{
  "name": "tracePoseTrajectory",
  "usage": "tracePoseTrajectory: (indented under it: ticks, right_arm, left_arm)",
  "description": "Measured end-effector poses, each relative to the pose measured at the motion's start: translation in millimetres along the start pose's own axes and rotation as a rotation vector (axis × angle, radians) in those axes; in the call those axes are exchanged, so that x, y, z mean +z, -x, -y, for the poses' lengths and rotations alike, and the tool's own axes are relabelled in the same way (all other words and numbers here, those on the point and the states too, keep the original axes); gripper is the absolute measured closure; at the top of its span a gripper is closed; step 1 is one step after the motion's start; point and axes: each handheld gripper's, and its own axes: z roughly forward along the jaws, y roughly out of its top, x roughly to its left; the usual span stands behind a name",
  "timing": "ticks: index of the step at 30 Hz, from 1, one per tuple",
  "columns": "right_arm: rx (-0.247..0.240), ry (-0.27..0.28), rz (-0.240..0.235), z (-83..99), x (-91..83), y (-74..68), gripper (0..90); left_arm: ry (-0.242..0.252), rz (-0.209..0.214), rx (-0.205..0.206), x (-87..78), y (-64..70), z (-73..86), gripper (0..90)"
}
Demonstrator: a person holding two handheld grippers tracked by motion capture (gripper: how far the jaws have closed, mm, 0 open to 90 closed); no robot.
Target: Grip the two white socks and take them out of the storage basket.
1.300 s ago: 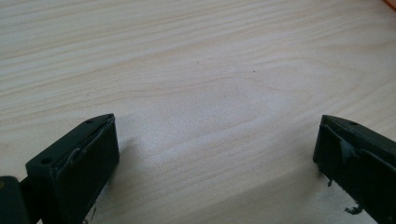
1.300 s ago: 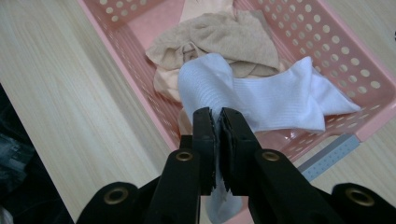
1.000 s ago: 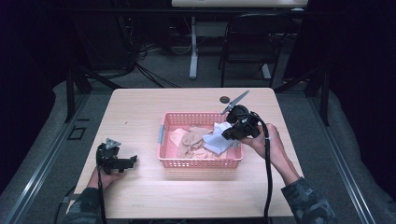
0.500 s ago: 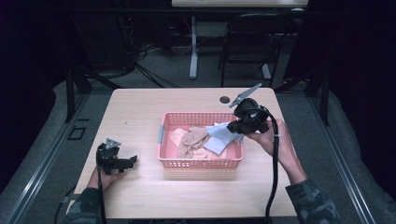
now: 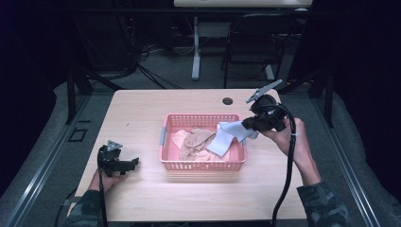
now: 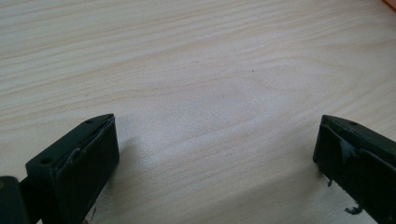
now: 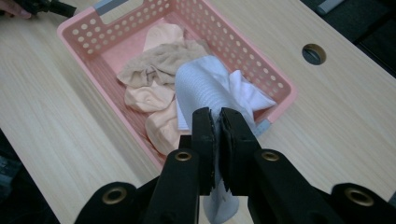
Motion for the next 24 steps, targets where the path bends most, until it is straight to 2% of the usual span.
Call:
tracePoseTrajectory:
  ticks: [13,24]
  right_arm:
    - [0.063,-0.012,0.069,14.1,-11.4,24.8,84.7]
    - [0.117,-0.029,0.118,24.3,-20.3,39.2,84.6]
  left_arm:
    - [-0.001,0.002,0.002,-0.2,0.2,0.1,0.2]
    - [0.000,0.002,0.001,-0.2,0.2,0.2,0.2]
